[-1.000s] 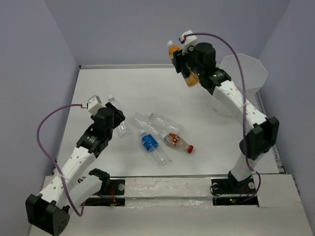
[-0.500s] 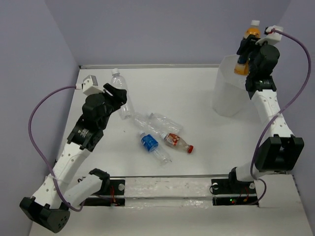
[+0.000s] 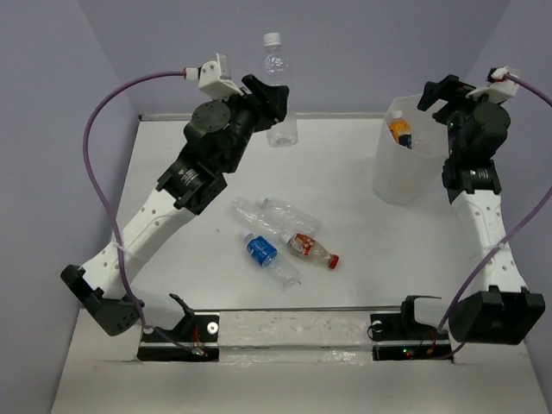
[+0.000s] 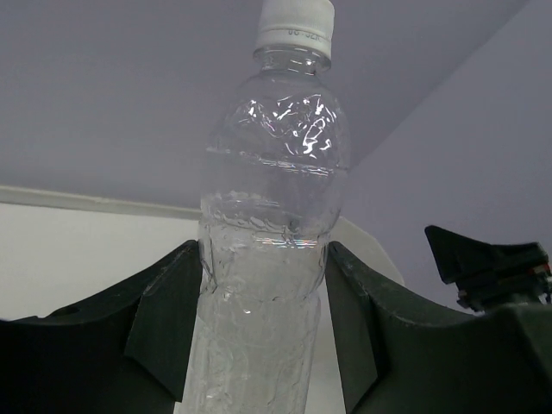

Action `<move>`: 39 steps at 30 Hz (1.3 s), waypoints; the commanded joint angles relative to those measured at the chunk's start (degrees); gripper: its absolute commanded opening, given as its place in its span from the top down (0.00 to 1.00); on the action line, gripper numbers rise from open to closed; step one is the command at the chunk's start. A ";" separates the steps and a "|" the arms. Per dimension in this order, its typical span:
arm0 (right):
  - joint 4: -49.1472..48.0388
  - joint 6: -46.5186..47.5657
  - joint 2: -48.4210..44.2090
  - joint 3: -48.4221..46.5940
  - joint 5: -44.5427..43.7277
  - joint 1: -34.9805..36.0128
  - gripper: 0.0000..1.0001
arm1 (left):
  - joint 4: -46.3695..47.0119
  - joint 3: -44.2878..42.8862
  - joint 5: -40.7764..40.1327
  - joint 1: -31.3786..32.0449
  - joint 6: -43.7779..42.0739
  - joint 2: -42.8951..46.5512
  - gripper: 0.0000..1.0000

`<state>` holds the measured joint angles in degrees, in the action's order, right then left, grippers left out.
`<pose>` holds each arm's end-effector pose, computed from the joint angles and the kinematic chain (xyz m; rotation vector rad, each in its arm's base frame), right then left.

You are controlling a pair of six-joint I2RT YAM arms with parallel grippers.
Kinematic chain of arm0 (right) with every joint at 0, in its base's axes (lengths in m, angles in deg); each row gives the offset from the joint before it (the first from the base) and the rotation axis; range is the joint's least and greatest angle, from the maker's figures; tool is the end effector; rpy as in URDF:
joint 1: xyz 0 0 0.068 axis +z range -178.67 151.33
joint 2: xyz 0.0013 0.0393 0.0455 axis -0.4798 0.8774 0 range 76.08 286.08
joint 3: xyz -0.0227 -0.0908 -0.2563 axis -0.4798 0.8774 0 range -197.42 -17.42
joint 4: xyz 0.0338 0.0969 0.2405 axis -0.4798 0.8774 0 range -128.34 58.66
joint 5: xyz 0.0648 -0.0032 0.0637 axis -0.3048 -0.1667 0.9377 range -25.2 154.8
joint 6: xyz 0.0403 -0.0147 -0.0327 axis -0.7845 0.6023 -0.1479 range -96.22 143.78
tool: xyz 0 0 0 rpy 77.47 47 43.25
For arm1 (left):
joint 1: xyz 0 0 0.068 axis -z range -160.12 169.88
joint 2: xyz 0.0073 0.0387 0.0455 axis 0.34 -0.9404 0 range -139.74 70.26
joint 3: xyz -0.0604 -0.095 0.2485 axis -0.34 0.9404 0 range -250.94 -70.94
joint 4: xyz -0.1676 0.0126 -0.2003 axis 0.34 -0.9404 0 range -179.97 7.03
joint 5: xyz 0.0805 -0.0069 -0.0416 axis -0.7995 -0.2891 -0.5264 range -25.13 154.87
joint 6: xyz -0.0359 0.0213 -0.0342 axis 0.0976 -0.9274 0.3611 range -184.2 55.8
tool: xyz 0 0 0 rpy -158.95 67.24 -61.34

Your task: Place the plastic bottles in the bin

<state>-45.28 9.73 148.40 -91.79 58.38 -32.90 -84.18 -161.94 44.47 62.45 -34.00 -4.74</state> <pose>0.2895 -0.0254 0.4510 0.3158 1.3793 0.0626 0.2106 -0.1765 0.5211 -0.1670 1.3681 -0.8393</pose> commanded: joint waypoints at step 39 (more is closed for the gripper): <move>22.93 -22.52 -56.76 28.84 30.32 2.47 1.00 | 53.60 -58.50 2.56 15.09 -15.25 -71.77 0.33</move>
<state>-21.93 -13.57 91.15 -61.30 85.77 -30.83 -37.36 -217.35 46.57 77.55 -46.79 -76.19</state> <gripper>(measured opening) 0.009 0.639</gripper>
